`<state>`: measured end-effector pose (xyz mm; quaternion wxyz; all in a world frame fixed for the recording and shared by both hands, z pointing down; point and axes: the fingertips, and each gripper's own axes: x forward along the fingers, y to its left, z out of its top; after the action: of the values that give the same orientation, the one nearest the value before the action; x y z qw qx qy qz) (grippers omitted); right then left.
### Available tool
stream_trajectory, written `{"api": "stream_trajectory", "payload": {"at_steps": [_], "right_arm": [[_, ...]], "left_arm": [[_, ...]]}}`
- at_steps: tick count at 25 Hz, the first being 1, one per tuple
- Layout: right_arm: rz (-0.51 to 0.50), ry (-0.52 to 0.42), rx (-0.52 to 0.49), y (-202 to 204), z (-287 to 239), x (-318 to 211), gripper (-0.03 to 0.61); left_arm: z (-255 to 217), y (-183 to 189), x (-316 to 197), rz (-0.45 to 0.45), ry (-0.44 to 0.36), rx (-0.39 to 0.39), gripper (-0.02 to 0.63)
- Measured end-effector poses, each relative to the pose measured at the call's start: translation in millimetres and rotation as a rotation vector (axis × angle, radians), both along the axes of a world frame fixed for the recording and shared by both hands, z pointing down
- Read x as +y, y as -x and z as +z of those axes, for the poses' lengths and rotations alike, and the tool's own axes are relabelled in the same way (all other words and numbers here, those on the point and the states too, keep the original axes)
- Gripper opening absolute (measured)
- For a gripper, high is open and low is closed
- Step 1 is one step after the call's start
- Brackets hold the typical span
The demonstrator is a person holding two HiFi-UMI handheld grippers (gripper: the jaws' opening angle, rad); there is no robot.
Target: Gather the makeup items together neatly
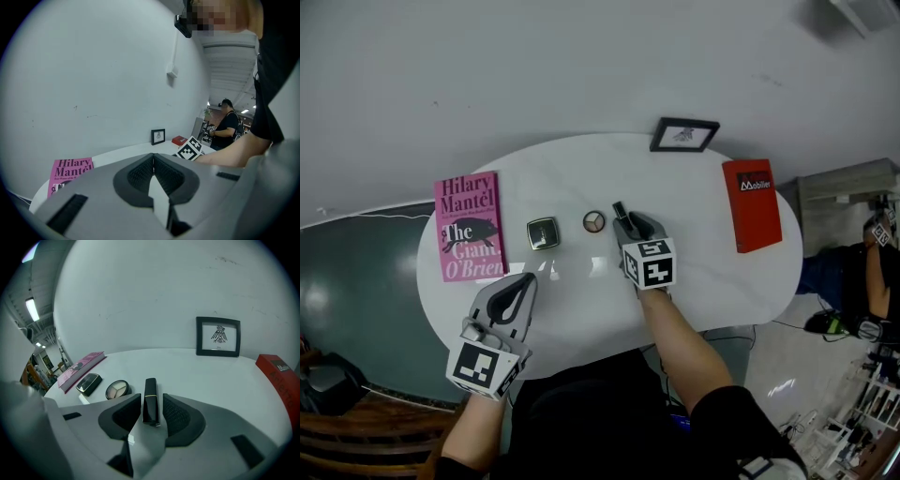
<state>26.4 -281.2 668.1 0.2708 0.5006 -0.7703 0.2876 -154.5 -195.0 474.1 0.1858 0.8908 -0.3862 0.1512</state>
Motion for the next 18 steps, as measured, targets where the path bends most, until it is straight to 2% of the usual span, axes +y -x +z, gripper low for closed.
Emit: {"api": "stream_trajectory", "payload": {"at_steps": [2, 5, 8, 18], "right_arm": [[0.003, 0.009, -0.001, -1.1, 0.6, 6.0, 0.155], [-0.005, 0.025, 0.000, -2.5, 1.7, 15.0, 0.153], [0.003, 0.039, -0.006, -4.8, 2.8, 19.5, 0.110], [0.010, 0.046, -0.032, -0.2, 1.3, 24.7, 0.103]], "left_arm": [[-1.3, 0.4, -0.7, -0.003, -0.002, 0.005, 0.012], [-3.5, 0.8, -0.4, -0.005, -0.004, 0.009, 0.012], [-4.3, -0.4, 0.5, -0.003, -0.005, 0.012, 0.013], [-8.3, -2.3, 5.2, -0.002, -0.010, 0.016, 0.012]]}}
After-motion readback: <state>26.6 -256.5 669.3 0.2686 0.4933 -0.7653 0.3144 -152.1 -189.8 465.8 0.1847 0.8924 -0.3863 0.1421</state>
